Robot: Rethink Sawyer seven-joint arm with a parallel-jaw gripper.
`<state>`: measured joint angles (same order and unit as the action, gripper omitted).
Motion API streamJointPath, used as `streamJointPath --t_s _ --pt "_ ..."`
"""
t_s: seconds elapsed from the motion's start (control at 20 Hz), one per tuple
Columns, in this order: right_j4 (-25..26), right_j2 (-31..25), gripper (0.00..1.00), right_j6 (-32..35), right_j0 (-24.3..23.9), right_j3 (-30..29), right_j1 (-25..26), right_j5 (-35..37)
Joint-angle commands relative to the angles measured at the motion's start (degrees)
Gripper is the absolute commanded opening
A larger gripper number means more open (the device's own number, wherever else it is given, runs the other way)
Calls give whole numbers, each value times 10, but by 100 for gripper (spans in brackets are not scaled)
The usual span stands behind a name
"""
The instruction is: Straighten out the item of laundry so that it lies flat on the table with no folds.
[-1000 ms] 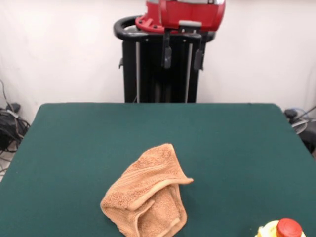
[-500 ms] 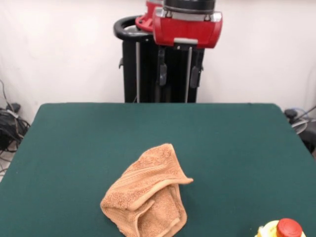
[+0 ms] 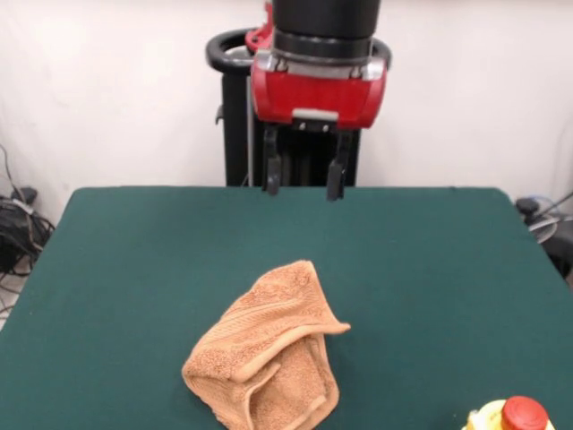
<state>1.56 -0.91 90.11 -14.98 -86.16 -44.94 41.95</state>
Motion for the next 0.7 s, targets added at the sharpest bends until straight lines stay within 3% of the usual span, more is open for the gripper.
streamJointPath --t_s 0.05,0.3,0.7 --pt "7 -56 100 7 -17 59 72 52" --pt "7 -47 100 18 -12 96 92 64" --pt "2 -31 100 47 6 103 92 68"
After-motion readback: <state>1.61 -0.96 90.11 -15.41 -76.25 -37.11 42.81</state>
